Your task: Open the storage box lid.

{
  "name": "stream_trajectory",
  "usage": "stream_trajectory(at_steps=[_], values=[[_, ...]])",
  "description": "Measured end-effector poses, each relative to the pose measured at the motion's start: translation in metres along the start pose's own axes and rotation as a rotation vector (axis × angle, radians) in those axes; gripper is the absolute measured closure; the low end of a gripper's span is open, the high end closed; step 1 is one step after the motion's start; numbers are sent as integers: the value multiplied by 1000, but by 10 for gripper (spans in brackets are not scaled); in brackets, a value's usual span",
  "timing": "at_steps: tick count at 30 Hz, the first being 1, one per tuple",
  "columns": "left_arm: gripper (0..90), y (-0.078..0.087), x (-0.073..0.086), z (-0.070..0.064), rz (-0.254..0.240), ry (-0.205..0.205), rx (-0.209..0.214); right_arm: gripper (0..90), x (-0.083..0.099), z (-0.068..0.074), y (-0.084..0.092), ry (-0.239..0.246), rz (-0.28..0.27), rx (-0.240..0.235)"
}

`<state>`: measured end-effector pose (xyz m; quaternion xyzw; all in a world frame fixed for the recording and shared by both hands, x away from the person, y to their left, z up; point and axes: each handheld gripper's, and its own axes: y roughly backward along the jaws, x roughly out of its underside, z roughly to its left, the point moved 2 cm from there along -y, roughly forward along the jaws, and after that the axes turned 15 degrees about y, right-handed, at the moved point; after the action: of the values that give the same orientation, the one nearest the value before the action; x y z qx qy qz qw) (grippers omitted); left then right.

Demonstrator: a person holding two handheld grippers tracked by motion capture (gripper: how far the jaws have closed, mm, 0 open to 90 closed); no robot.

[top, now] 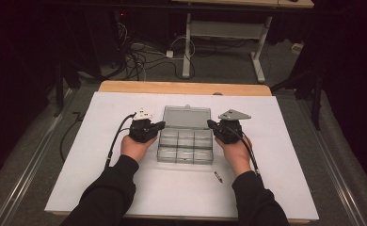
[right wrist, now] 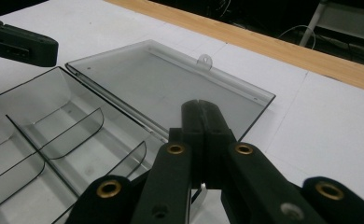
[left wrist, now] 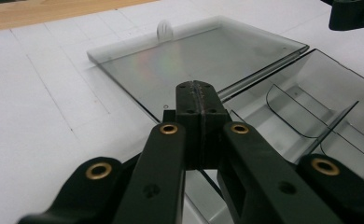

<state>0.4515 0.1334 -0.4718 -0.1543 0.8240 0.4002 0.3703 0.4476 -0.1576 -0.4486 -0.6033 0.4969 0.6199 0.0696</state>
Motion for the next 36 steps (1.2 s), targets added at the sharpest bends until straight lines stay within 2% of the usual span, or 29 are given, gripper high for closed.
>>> stream_trajectory(at_steps=[3,10,23,32,36], values=[[881,5,2,0,8,-6,11,900,1,1,4,5,-4,-4],[881,24,15,2,-15,2,20,900,16,10,23,4,-8,-12],[881,59,56,-6,-14,-38,31,900,56,37,61,13,-5,-16],[881,81,75,-4,-23,-39,39,900,74,49,80,-7,-33,-20],[881,91,85,-2,-25,-41,31,900,81,52,87,-3,-24,-16]])
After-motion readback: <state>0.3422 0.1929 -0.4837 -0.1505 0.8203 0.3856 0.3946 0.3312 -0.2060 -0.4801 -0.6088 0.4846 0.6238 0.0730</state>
